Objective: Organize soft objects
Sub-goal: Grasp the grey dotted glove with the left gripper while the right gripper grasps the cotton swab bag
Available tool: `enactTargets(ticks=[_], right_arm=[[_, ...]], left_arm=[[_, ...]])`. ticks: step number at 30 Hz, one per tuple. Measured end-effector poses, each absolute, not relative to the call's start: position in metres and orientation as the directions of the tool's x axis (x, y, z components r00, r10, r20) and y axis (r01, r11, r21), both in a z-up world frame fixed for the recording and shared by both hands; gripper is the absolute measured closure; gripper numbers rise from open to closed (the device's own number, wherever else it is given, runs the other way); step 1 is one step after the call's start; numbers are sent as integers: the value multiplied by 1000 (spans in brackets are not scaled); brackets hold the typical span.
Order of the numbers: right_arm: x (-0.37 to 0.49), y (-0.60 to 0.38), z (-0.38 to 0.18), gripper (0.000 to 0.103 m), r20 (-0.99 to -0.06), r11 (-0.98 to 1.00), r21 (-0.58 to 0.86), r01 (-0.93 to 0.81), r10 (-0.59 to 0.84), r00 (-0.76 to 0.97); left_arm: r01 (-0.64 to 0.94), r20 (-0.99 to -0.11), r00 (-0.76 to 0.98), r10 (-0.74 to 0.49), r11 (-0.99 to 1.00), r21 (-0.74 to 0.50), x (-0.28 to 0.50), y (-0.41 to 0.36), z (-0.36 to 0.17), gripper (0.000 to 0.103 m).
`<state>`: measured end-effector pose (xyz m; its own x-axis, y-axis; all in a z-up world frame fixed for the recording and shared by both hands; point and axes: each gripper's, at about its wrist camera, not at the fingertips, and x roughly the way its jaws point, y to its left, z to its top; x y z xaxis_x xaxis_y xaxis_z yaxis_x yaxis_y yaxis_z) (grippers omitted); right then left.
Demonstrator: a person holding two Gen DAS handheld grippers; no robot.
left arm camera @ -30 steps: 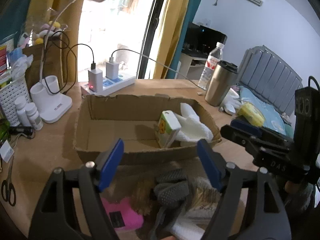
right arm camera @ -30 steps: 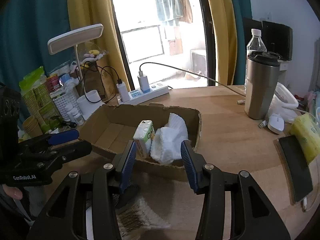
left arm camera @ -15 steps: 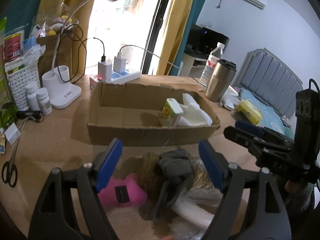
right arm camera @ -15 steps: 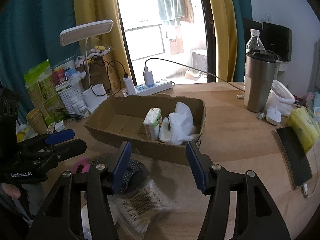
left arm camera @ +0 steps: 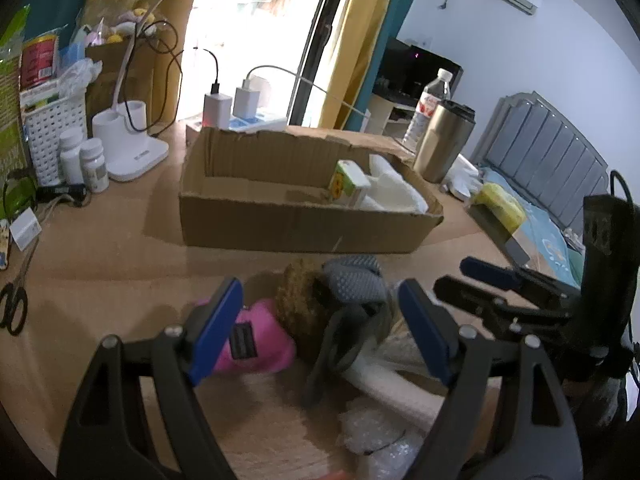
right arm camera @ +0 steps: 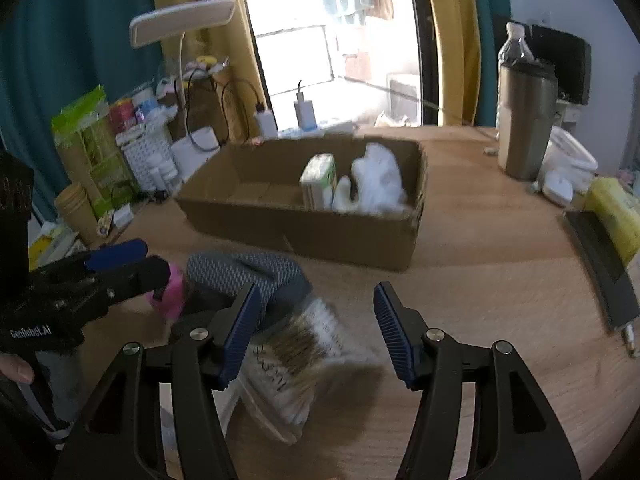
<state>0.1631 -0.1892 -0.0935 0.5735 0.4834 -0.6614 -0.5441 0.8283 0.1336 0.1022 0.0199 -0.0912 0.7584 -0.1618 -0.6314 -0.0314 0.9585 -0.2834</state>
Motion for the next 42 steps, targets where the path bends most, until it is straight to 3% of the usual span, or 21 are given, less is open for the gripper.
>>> enactTargets(ticks=[2,4,13,30,42], right_arm=[[162,-188,-99,27,-672,827,137,-546,482,562],[161,-188,-105,25,-679,825,147,-546,485,550],[162,-181,-129,24,-737,826,131,-549,451,503],[178,-212,-134,25,-733,850,107,-516,418,536],[197,-246,-134,25,-726,875,154,-460,416,549]], left_arm=[[-35,-636,755,-160,958,-283,101,19,-94,21],[-38,-641,751,-160,958,-284,101,19,-96,21],[-34,-653,741,-156,963,-268,103,12,-99,21],[61,-671,722,-170,981,-182,135,-30,-91,21],[138,-756,640,-139,988,-65,167,-62,-117,22]])
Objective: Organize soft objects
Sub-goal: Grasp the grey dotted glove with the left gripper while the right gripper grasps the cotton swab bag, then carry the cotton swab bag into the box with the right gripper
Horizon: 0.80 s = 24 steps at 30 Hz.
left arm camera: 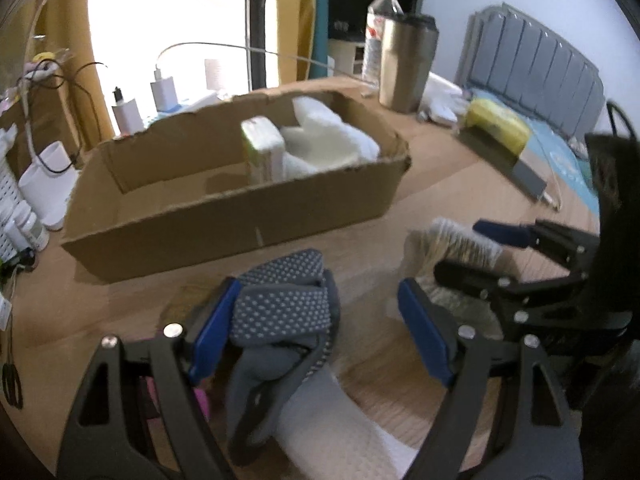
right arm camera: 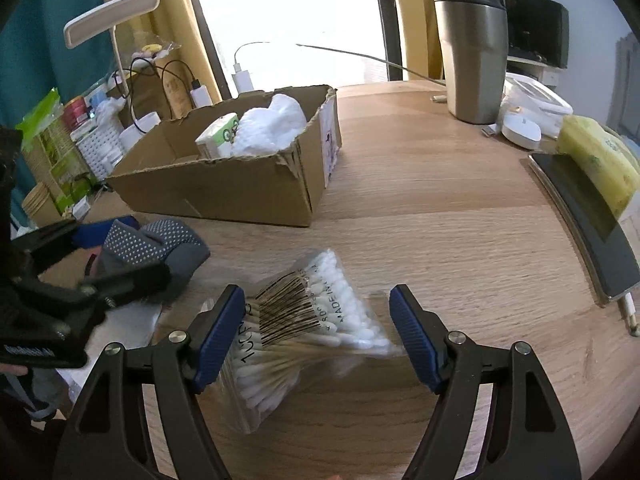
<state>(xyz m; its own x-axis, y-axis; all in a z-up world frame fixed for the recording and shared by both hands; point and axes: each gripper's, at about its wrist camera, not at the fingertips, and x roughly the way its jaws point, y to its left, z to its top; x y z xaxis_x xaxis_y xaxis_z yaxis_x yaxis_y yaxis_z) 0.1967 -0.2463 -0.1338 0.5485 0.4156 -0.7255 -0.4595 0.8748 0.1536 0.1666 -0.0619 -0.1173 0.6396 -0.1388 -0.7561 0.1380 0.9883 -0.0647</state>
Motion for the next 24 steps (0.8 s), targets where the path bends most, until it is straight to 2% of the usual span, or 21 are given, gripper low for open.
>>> enactTargets(ticks=[2,3,4,9,12,22,24], right_arm=[[198,-248,-134,26,-724,873,161,-460,421,546],[198,-248,-134,26,-724,872,165,-460,424,544],[198,-248,-134,26,-723,872,168,-461,427,544],[200,-248,-135,26,-724,869,177,-462,433,538],[200,-247,-135,30,-725,867,174,-467,434,536],[196,-243,-134,32,-733,873,145,-466,411,542],[194,-239,-134,34,-733,873,123,-472,400,550]], left_arm=[[155,-761,632,-146,986,-60,167,-65,-120,32],[163,-770,621,-149,985,-59,169,-67,-122,45],[167,-780,608,-149,984,-58,170,-68,-125,50],[170,-799,580,-162,983,-76,172,-66,-132,65],[177,-792,583,-182,980,-95,170,-64,-130,76],[182,-733,634,-247,969,-168,155,-46,-107,78],[178,-719,647,-253,967,-180,154,-41,-102,78]])
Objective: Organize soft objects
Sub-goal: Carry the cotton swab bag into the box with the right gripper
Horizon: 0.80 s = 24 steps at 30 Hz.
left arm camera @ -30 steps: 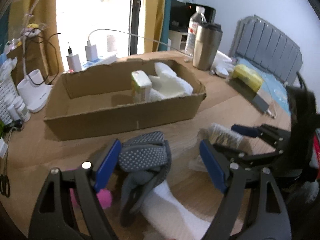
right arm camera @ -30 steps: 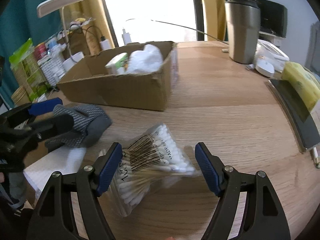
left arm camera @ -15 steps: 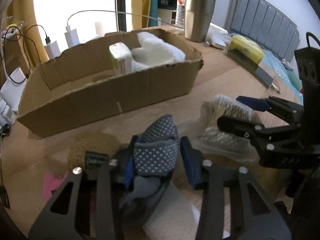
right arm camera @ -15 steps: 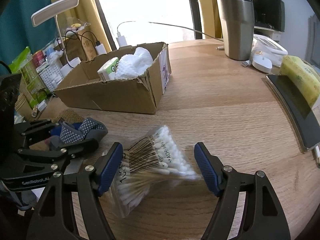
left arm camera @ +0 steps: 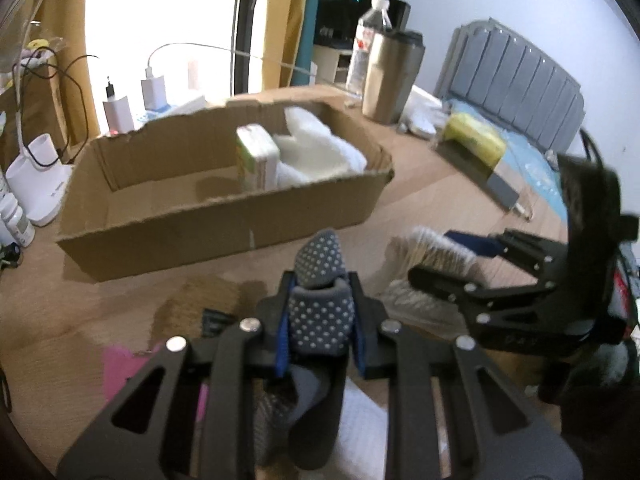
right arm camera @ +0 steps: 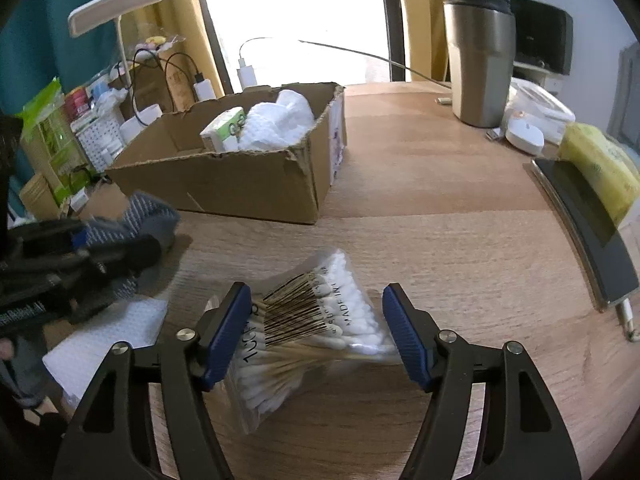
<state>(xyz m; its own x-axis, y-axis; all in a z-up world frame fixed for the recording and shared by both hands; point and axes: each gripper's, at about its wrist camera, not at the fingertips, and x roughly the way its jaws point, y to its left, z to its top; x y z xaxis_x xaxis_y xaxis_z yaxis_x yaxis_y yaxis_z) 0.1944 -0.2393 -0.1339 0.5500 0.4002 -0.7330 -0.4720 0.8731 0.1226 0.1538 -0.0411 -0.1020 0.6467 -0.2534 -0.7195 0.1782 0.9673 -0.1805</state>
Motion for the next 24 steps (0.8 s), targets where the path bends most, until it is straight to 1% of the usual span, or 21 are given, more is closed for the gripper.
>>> enactTargets(ticks=[1,3,4,5,6,8,11,14,24], right_arm=[[193,-238,-134,35,-732,873,110,-476,395,555],[192,-236,-133,43,-730,873,106,-476,393,559],[192,-236,-133,52,-728,873,117,-473,400,558],[192,-237,-132,56,-724,872,131,-472,409,555],[192,-239,-131,57,-719,872,144,-468,417,556],[193,-239,-128,64,-719,874,150,-462,417,557],[191,-237,-122,71,-710,874,141,-465,417,568],[189,-234,-114,74,-699,874,132,-468,417,581],[185,-221,-81,75,-646,856,113,-504,449,618]], left_arm=[[177,-714,651,-255,967,-184,153,-40,-100,78],[174,-702,663,-261,965,-194,150,-34,-95,78],[170,-695,670,-261,965,-199,148,-30,-93,78],[166,-691,675,-260,966,-201,146,-26,-90,78],[164,-687,679,-258,966,-201,148,-27,-89,78],[158,-677,690,-256,966,-204,145,-21,-85,78],[151,-659,709,-253,966,-208,140,-15,-79,78],[144,-642,725,-250,966,-213,135,-7,-73,78],[111,-595,770,-231,966,-232,125,19,-56,78]])
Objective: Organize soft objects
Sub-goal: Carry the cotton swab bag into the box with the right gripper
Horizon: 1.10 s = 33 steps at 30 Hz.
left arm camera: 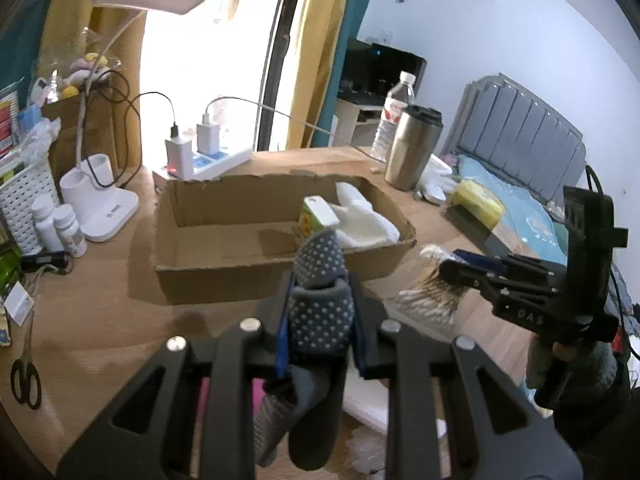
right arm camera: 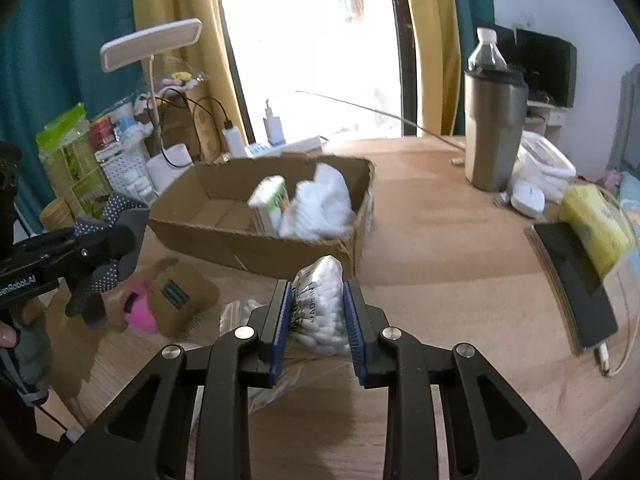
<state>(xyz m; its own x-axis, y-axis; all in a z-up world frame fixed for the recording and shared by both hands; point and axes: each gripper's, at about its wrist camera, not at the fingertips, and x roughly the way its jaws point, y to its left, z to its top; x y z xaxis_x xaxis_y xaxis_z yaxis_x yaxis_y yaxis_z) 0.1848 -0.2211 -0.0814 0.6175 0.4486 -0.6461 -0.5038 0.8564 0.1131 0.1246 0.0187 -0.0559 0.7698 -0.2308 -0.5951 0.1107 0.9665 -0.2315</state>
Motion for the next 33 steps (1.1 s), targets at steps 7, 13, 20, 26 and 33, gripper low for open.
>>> enactTargets(ticks=[7,13,20,26,33], right_arm=[[184,-206,-65,75,-619,834,107,-541,482,620],[187,-193,-52,75,-596,815,101,-570,508,622],[192,-176,-41,75,-578,798,86,-597,528,622],[199,-163,-35,75,-567,787,75,-613,539,623],[212,-143,-32,75,-562,766,68,-639,559,610]], left_arm=[[77,-578,789,-207,968,-241,120,39,-48,78],[61,-567,801,-192,968,-242,120,53,-43,78],[51,-554,812,-183,968,-246,124,66,-38,78],[45,-546,818,-180,967,-252,130,79,-36,78],[36,-543,821,-174,966,-256,141,88,-37,78]])
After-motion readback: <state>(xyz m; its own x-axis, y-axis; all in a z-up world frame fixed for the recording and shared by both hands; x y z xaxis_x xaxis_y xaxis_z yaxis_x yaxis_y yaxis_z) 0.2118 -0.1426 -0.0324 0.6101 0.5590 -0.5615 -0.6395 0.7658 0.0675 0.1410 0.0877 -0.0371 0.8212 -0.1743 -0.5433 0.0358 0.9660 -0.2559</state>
